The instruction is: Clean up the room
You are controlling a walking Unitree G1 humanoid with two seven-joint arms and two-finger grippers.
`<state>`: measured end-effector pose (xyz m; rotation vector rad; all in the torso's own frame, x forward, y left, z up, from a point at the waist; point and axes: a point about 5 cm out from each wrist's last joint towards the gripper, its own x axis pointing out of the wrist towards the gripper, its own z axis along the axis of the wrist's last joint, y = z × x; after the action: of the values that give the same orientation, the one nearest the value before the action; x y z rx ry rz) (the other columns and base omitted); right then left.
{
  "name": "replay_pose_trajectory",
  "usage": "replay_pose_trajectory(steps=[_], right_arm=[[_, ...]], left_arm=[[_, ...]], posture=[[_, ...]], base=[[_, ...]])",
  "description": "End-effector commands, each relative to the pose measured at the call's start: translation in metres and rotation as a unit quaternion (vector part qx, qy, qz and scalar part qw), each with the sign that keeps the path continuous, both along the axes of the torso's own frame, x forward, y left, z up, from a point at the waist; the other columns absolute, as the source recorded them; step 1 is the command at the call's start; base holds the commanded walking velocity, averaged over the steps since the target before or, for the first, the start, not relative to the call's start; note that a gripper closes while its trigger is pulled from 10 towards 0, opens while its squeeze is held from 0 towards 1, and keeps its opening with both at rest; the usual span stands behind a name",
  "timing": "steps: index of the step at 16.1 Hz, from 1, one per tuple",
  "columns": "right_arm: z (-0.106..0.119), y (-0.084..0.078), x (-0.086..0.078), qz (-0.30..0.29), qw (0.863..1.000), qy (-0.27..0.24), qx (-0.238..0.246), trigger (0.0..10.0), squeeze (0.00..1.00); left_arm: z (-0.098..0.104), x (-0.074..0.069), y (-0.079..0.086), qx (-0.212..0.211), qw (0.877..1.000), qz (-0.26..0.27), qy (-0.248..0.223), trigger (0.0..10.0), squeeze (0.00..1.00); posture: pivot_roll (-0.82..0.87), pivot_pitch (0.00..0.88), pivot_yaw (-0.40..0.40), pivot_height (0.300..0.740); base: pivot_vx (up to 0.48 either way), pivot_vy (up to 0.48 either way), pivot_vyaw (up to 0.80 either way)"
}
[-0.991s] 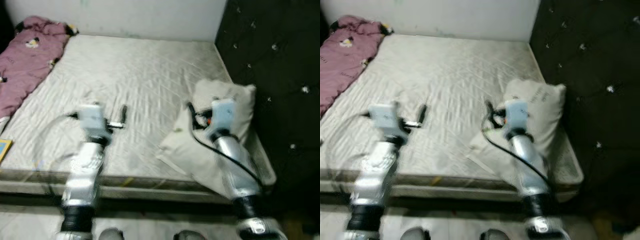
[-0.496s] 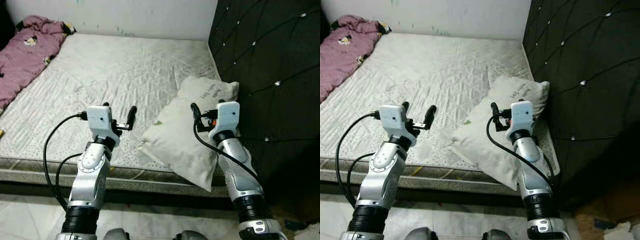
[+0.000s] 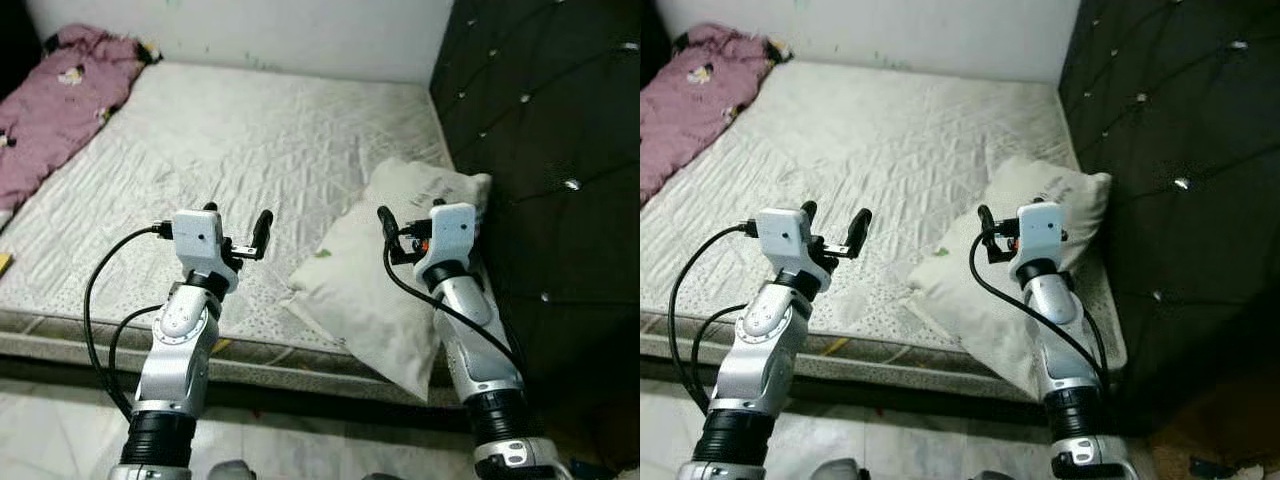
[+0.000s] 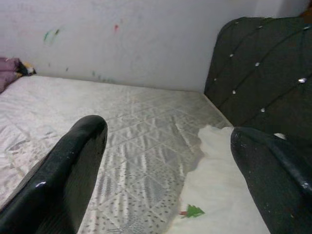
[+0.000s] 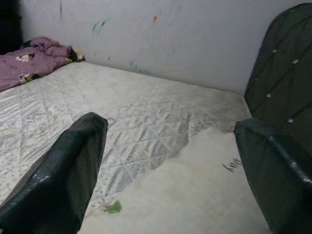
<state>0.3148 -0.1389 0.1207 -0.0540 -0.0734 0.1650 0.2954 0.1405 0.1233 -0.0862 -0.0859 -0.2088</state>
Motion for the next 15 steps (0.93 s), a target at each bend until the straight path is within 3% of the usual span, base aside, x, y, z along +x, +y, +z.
replay_pose_trajectory(steps=[1, 10, 15], right_arm=[[0.0026, -0.0003, 0.0013, 0.002, 1.000, -0.006, -0.003, 10.0, 0.00], [0.0022, 0.0007, 0.0011, 0.002, 1.000, -0.006, -0.002, 10.0, 0.00], [0.0021, 0.0003, 0.0016, 0.001, 1.000, -0.006, -0.001, 10.0, 0.00]], left_arm=[[0.0034, 0.0001, 0.0009, 0.000, 1.000, -0.002, -0.009, 10.0, 0.00], [0.0023, 0.0000, 0.0011, 0.001, 1.000, -0.005, -0.003, 10.0, 0.00], [0.0014, 0.0009, 0.0021, 0.002, 1.000, 0.001, 0.002, 10.0, 0.00]], posture=[[-0.01, 0.000, -0.033, 0.740], [-0.01, 0.000, -0.032, 0.740], [-0.01, 0.000, -0.031, 0.740]], base=[[0.285, 0.000, 0.00], [0.280, 0.000, 0.00], [0.000, 0.000, 0.00]])
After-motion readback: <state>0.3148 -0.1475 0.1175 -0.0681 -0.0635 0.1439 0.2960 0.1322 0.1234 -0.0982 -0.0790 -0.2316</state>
